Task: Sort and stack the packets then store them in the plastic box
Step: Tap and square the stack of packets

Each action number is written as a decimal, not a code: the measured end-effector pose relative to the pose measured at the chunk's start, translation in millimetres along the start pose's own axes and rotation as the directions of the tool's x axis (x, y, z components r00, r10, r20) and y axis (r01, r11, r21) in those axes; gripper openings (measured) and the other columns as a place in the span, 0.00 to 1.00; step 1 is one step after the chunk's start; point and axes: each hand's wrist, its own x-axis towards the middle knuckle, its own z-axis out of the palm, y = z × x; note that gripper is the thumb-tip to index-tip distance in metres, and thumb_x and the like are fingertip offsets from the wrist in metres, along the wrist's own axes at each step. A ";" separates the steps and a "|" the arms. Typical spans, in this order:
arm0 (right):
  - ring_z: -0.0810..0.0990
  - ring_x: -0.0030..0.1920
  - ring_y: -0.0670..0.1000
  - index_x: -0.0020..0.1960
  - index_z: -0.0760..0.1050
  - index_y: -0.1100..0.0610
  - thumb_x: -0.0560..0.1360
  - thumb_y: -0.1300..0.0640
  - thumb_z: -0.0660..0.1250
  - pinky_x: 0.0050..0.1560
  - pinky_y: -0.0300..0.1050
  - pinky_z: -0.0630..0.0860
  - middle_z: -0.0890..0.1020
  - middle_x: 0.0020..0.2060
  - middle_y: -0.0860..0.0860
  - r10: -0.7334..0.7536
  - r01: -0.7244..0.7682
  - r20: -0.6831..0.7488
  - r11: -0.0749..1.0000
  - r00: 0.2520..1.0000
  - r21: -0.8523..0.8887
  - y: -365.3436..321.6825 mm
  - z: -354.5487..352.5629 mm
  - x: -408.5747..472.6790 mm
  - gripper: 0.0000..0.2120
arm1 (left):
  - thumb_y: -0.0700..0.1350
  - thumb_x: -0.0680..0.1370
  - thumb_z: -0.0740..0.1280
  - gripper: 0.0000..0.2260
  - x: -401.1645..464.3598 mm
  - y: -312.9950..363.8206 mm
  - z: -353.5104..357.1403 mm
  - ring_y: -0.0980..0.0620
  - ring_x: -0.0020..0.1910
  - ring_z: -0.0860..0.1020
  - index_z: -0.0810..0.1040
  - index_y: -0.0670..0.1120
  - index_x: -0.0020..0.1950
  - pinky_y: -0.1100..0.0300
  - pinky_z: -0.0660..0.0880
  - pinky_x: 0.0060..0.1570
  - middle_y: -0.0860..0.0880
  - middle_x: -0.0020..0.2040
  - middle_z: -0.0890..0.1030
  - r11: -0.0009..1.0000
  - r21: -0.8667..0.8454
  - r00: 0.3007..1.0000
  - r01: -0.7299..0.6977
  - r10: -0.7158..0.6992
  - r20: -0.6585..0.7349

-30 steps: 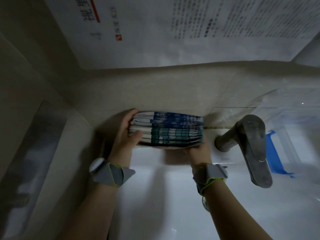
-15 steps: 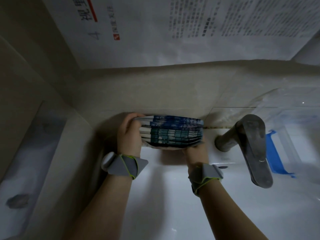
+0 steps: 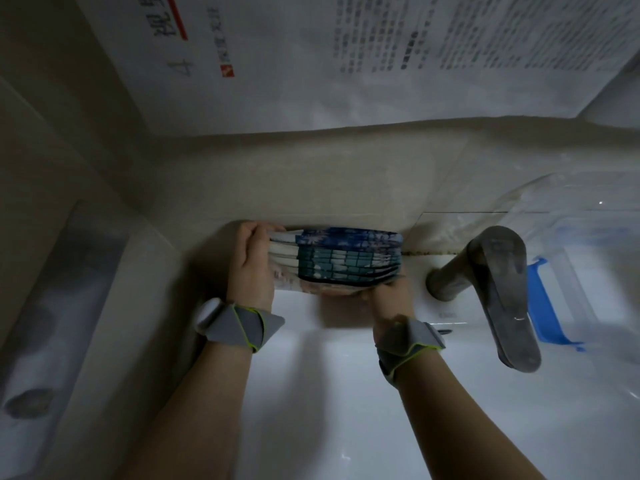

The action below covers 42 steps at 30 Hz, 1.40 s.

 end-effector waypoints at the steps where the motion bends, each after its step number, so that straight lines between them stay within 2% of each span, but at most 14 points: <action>1: 0.74 0.36 0.46 0.60 0.70 0.60 0.61 0.57 0.58 0.28 0.33 0.72 0.78 0.44 0.55 -0.010 0.010 0.000 1.000 1.000 0.016 -1.5 0.6 -0.3 0.27 | 0.38 0.80 0.55 0.12 0.1 1.7 0.2 0.60 0.36 0.77 0.73 0.48 0.40 0.63 0.74 0.40 0.49 0.39 0.77 1.000 0.002 1.000 0.012 -0.012 0.001; 5: 0.76 0.40 0.50 0.60 0.70 0.62 0.68 0.66 0.60 0.27 0.30 0.75 0.78 0.43 0.55 -0.010 0.007 0.025 0.991 1.000 0.132 -7.2 1.2 -4.3 0.20 | 0.44 0.81 0.56 0.10 2.3 2.0 6.7 0.44 0.50 0.77 0.75 0.41 0.49 0.48 0.73 0.56 0.39 0.48 0.79 0.995 -0.050 0.993 0.088 -0.091 -0.079; 8: 0.79 0.42 0.45 0.57 0.68 0.58 0.61 0.67 0.58 0.34 0.33 0.78 0.78 0.43 0.51 -0.137 0.124 0.029 0.952 0.990 0.279 -9.0 0.5 -12.5 0.24 | 0.48 0.82 0.53 0.20 2.6 4.9 14.7 0.38 0.62 0.74 0.70 0.34 0.63 0.43 0.68 0.66 0.33 0.63 0.75 0.987 -0.022 0.977 0.159 -0.160 -0.141; 11: 0.79 0.43 0.40 0.56 0.69 0.54 0.68 0.59 0.59 0.40 0.32 0.77 0.78 0.47 0.49 -0.272 0.289 -0.101 0.874 0.957 0.391 -13.0 4.5 -21.1 0.17 | 0.52 0.81 0.51 0.23 -1.9 0.7 15.4 0.42 0.62 0.74 0.68 0.36 0.66 0.47 0.66 0.66 0.38 0.63 0.74 0.985 0.074 0.982 0.153 -0.143 -0.124; 13: 0.79 0.45 0.40 0.54 0.71 0.48 0.71 0.55 0.61 0.43 0.33 0.77 0.78 0.49 0.48 -0.313 0.350 -0.160 0.865 0.936 0.358 -17.0 10.0 -22.1 0.12 | 0.51 0.80 0.53 0.18 -7.7 -3.1 11.0 0.60 0.48 0.77 0.71 0.41 0.61 0.49 0.69 0.58 0.45 0.51 0.76 0.988 0.132 0.995 0.080 -0.072 -0.063; 15: 0.79 0.45 0.42 0.51 0.72 0.45 0.70 0.55 0.63 0.43 0.35 0.77 0.78 0.48 0.48 -0.331 0.374 -0.185 0.874 0.925 0.310 -19.4 13.8 -19.6 0.10 | 0.56 0.73 0.58 0.10 -11.8 -9.0 5.2 0.66 0.38 0.75 0.71 0.53 0.50 0.53 0.72 0.48 0.54 0.43 0.74 0.994 0.107 1.000 -0.009 0.006 0.029; 19: 0.77 0.41 0.44 0.44 0.72 0.47 0.72 0.56 0.64 0.42 0.41 0.77 0.76 0.41 0.47 -0.365 0.422 -0.248 0.875 0.898 0.238 -19.0 14.7 -12.7 0.05 | 0.58 0.56 0.76 0.34 -4.9 -30.9 -17.1 0.62 0.53 0.75 0.64 0.60 0.57 0.64 0.74 0.56 0.50 0.55 0.74 0.969 0.215 0.961 -0.125 0.063 0.271; 24: 0.72 0.34 0.47 0.35 0.67 0.52 0.74 0.50 0.63 0.36 0.43 0.72 0.72 0.32 0.50 -0.256 0.336 -0.338 0.919 0.906 0.206 -19.2 17.7 -4.4 0.11 | 0.49 0.50 0.81 0.42 1.8 -39.4 -25.7 0.68 0.53 0.75 0.62 0.62 0.57 0.67 0.73 0.57 0.55 0.57 0.73 0.931 0.324 0.942 -0.166 0.053 0.331; 27: 0.71 0.32 0.47 0.33 0.66 0.52 0.76 0.43 0.58 0.34 0.40 0.68 0.72 0.28 0.48 -0.097 0.209 -0.331 0.924 0.939 0.321 -20.6 15.4 1.6 0.17 | 0.38 0.54 0.82 0.42 5.9 -43.1 -28.9 0.58 0.54 0.75 0.62 0.60 0.57 0.62 0.72 0.60 0.50 0.58 0.73 0.920 0.349 0.935 -0.176 0.046 0.352; 31: 0.76 0.40 0.51 0.37 0.71 0.51 0.79 0.40 0.46 0.43 0.45 0.73 0.77 0.34 0.49 0.044 0.045 -0.149 0.836 0.988 0.547 -0.7 3.9 1.7 0.23 | 0.28 0.57 0.77 0.46 5.7 -44.9 -30.5 0.69 0.49 0.73 0.58 0.44 0.69 0.81 0.68 0.50 0.49 0.61 0.71 0.910 0.370 0.915 -0.190 0.028 0.402; 35: 0.78 0.46 0.54 0.44 0.74 0.54 0.78 0.38 0.44 0.55 0.51 0.73 0.79 0.42 0.53 0.102 -0.037 -0.087 0.832 0.991 0.554 3.9 4.5 -2.5 0.27 | 0.51 0.53 0.82 0.48 1.8 -36.8 -32.4 0.62 0.53 0.77 0.65 0.36 0.66 0.53 0.74 0.60 0.40 0.61 0.75 0.951 0.308 0.912 0.000 -0.127 0.390; 37: 0.78 0.49 0.53 0.57 0.73 0.57 0.78 0.39 0.46 0.52 0.48 0.75 0.79 0.46 0.53 0.151 -0.067 -0.096 0.807 0.984 0.587 0.3 3.2 -3.8 0.27 | 0.53 0.58 0.78 0.40 -0.7 -38.3 -32.8 0.63 0.53 0.76 0.71 0.33 0.63 0.66 0.72 0.59 0.41 0.60 0.78 0.904 0.415 0.920 -0.101 -0.073 0.384; 39: 0.77 0.47 0.51 0.61 0.69 0.53 0.80 0.42 0.46 0.47 0.42 0.75 0.79 0.47 0.51 0.186 -0.083 -0.128 0.822 0.974 0.563 -3.4 2.8 -8.1 0.21 | 0.47 0.60 0.79 0.37 -5.9 -39.7 -34.4 0.57 0.57 0.75 0.71 0.35 0.64 0.77 0.68 0.55 0.45 0.60 0.78 0.865 0.484 0.934 -0.129 -0.059 0.354; 42: 0.77 0.53 0.53 0.64 0.69 0.56 0.78 0.38 0.45 0.55 0.45 0.73 0.77 0.59 0.54 0.203 -0.117 -0.131 0.869 0.970 0.480 -11.6 3.6 -17.1 0.28 | 0.56 0.57 0.78 0.40 -14.3 -37.3 -41.7 0.52 0.57 0.78 0.73 0.40 0.64 0.63 0.73 0.58 0.49 0.58 0.80 0.856 0.510 0.933 -0.082 -0.115 0.342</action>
